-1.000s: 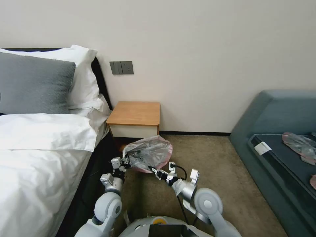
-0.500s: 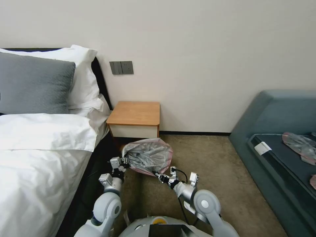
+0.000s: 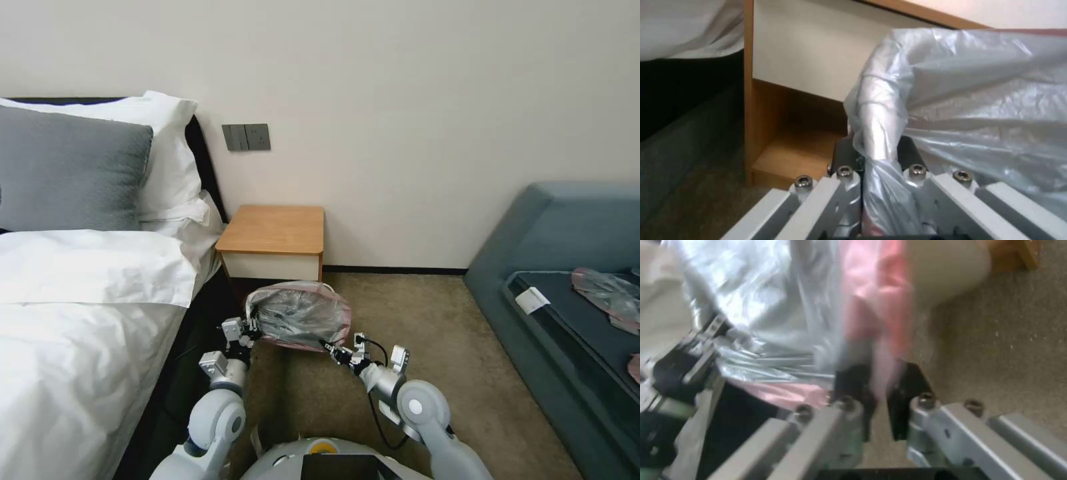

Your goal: Pick up the garbage bag from the table and place it over the trash can.

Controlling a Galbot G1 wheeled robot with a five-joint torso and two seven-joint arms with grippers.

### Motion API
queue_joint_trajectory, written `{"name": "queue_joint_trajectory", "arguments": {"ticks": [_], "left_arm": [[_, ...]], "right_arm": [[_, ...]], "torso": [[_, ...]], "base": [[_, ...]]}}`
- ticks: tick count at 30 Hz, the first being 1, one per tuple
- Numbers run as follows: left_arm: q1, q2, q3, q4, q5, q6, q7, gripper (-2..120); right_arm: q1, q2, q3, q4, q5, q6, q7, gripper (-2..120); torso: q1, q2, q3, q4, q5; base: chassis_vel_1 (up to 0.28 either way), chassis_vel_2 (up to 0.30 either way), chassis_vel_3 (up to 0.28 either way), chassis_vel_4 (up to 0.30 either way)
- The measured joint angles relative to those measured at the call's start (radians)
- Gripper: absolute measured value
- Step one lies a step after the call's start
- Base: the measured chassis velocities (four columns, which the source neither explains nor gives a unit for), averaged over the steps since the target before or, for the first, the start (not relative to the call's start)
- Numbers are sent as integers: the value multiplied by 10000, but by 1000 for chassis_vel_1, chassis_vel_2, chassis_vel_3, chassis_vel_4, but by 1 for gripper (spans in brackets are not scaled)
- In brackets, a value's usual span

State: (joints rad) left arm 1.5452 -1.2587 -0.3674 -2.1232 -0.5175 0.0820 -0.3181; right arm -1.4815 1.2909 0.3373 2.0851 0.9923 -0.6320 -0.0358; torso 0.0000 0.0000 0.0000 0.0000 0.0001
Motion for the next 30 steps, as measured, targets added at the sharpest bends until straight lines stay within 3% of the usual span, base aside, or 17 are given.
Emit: {"name": "queue_joint_trajectory", "arguments": {"ticks": [13,16,18,21,24,30], "left_arm": [[-22,-105,-387,101,-10,-16,-93,4],[-33,-97,-458,100,-43,-16,-125,4],[-10,-92,-464,92,-52,-16,-127,4],[66,-79,-473,14,-67,8,-152,4],[80,-67,-471,-32,-100,58,-162,4],[155,-72,-405,-130,-237,149,-176,4]], "right_arm": [[-1300,-551,484,890,-545,232,-725,58],[-1807,-571,820,1412,-859,584,-1110,73],[-1878,-564,933,1600,-927,735,-1261,75],[-1645,-421,1190,2039,-981,1579,-1677,92],[-1159,-247,1314,2091,-1130,2180,-1955,99],[-121,152,1381,1366,-2363,3044,-2332,100]], "torso": [[0,0,0,1,-1],[0,0,0,-3,-1],[-1,0,0,-3,-3],[-1,1,0,0,-1],[0,0,0,1,-2],[0,0,0,0,-1]], "base": [[0,0,0,0],[0,0,0,0],[0,0,0,0],[0,0,0,0],[0,0,0,0],[0,0,0,0]]}}
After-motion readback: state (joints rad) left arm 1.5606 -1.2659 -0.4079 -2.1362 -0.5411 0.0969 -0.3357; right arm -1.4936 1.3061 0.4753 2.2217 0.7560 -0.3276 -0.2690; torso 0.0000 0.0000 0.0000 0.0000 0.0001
